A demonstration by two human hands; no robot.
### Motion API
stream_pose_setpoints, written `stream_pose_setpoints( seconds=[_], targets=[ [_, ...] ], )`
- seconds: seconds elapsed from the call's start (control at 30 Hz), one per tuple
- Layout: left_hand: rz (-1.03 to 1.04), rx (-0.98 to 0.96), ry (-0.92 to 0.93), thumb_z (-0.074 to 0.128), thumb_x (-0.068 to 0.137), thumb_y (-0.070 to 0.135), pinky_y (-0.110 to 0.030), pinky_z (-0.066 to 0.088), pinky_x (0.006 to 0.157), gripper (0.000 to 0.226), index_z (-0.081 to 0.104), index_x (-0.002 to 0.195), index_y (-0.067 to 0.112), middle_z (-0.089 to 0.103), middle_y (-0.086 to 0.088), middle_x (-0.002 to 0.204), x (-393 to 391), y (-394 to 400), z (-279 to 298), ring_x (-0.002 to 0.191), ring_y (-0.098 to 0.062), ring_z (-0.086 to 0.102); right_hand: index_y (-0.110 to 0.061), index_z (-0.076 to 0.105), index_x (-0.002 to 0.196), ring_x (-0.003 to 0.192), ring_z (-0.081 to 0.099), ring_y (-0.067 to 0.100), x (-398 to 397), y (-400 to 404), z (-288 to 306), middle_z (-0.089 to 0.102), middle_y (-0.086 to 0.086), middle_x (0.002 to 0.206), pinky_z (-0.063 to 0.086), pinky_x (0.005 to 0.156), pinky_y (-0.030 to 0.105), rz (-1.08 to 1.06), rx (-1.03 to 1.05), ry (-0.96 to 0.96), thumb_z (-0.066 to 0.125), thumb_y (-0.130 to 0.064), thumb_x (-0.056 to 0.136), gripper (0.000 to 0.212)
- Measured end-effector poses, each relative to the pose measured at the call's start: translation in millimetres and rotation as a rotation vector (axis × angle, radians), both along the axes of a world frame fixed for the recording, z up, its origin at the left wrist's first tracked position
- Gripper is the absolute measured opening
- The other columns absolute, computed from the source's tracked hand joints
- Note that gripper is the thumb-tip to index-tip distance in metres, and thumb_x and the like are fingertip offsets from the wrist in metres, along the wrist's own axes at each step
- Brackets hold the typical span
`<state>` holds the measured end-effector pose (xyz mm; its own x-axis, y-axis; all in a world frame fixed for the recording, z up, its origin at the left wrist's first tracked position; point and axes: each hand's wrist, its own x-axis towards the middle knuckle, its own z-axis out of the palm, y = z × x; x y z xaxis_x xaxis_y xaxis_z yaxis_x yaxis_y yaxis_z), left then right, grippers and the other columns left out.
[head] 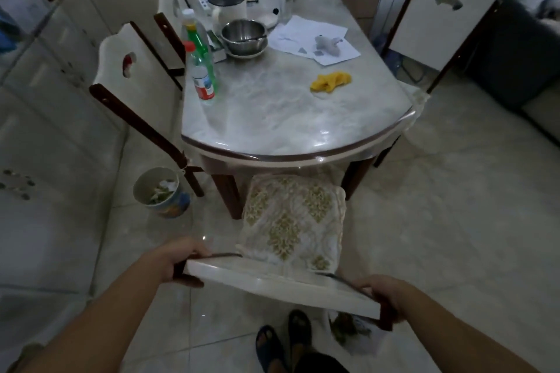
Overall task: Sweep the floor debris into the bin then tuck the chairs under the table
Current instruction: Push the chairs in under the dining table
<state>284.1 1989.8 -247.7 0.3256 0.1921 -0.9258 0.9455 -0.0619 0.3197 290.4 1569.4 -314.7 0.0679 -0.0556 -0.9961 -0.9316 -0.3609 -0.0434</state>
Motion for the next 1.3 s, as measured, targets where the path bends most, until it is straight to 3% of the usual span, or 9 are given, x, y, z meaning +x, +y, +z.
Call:
stream_pose_setpoints(
  seconds=[0.2, 0.33, 0.43, 0.6, 0.7, 0.77, 0.9, 1.07, 1.3],
  targets=[
    [-0.047, -0.081, 0.109, 0.075, 0.074, 0.009, -0.029, 0.055, 0.045, 0.031, 0.068, 0.100, -0.006, 0.069, -0.020, 0.078, 12.1, 11.2, -13.8, 0.065, -0.029, 0.064, 0.000, 0.062, 0.106, 0.075, 0.061, 0.029, 13.5, 18.0, -0.9, 0.064, 0.017, 0.093, 0.052, 0.055, 0.031, 0.069, 0.017, -0.054, 0.066, -0.030, 0.089, 0.034],
    [-0.014, -0.131, 0.150, 0.075, 0.071, 0.004, -0.030, 0.054, 0.045, 0.040, 0.065, 0.106, -0.013, 0.068, -0.024, 0.084, 20.1, 9.3, -31.8, 0.062, -0.033, 0.065, -0.004, 0.064, 0.113, 0.099, 0.065, 0.030, 16.4, 11.7, -17.9, 0.068, 0.016, 0.107, 0.052, 0.091, 0.043, 0.105, 0.000, -0.068, 0.069, -0.032, 0.087, 0.038],
    [-0.054, -0.131, 0.207, 0.075, 0.064, 0.001, -0.036, 0.054, 0.055, 0.058, 0.060, 0.117, -0.016, 0.068, -0.028, 0.088, 26.3, 15.2, -41.6, 0.062, -0.036, 0.068, -0.009, 0.065, 0.093, 0.087, 0.066, 0.028, 18.9, 10.7, -19.5, 0.069, 0.013, 0.096, 0.053, 0.076, 0.038, 0.123, -0.005, -0.051, 0.068, -0.031, 0.088, 0.023],
    [-0.078, -0.121, 0.201, 0.076, 0.061, 0.002, -0.035, 0.056, 0.052, 0.054, 0.064, 0.110, -0.016, 0.069, -0.028, 0.083, 40.8, 16.0, -40.4, 0.058, -0.035, 0.068, -0.006, 0.067, 0.097, 0.083, 0.068, 0.025, 29.2, 3.7, -25.1, 0.071, 0.012, 0.092, 0.056, 0.077, 0.037, 0.141, 0.027, -0.075, 0.070, -0.037, 0.085, 0.033],
    [-0.069, -0.126, 0.194, 0.075, 0.061, 0.001, -0.032, 0.054, 0.043, 0.041, 0.065, 0.097, -0.014, 0.070, -0.026, 0.074, 47.5, 9.9, -30.7, 0.051, -0.033, 0.067, -0.003, 0.061, 0.110, 0.073, 0.063, 0.019, 36.3, 3.2, -25.0, 0.065, 0.009, 0.087, 0.049, 0.058, 0.027, 0.124, 0.080, -0.066, 0.061, -0.031, 0.093, 0.033],
    [-0.068, -0.119, 0.187, 0.075, 0.062, 0.000, -0.031, 0.054, 0.043, 0.034, 0.065, 0.091, -0.014, 0.069, -0.025, 0.070, 49.1, 6.2, -27.4, 0.050, -0.033, 0.066, -0.001, 0.061, 0.115, 0.077, 0.064, 0.022, 34.7, 1.2, -32.0, 0.066, 0.010, 0.087, 0.049, 0.058, 0.027, 0.113, 0.115, -0.072, 0.060, -0.029, 0.094, 0.035],
    [-0.101, -0.115, 0.181, 0.070, 0.078, 0.000, -0.035, 0.051, 0.058, 0.021, 0.065, 0.093, -0.013, 0.069, -0.023, 0.069, 50.0, -1.3, -27.4, 0.063, -0.034, 0.063, -0.003, 0.063, 0.100, 0.072, 0.066, 0.023, 30.0, -5.3, -35.1, 0.068, 0.012, 0.084, 0.050, 0.061, 0.029, 0.101, 0.145, -0.111, 0.059, -0.023, 0.095, 0.021],
    [-0.120, -0.145, 0.210, 0.066, 0.084, 0.002, -0.027, 0.053, 0.040, 0.013, 0.061, 0.083, -0.011, 0.068, -0.021, 0.059, 58.6, -21.5, -35.8, 0.042, -0.029, 0.065, -0.002, 0.061, 0.090, 0.044, 0.067, 0.017, 29.8, -30.3, -34.1, 0.071, 0.007, 0.056, 0.046, 0.039, 0.019, 0.029, 0.105, -0.134, 0.058, -0.019, 0.095, 0.018],
    [-0.153, -0.105, 0.161, 0.074, 0.075, 0.003, -0.032, 0.051, 0.056, 0.029, 0.064, 0.097, -0.012, 0.068, -0.024, 0.087, 95.6, -32.4, -42.7, 0.062, -0.031, 0.064, 0.004, 0.064, 0.110, 0.062, 0.067, 0.020, 57.6, -49.3, -30.6, 0.069, 0.014, 0.083, 0.051, 0.056, 0.025, 0.104, 0.059, -0.077, 0.061, -0.030, 0.092, 0.038]
  ],
)
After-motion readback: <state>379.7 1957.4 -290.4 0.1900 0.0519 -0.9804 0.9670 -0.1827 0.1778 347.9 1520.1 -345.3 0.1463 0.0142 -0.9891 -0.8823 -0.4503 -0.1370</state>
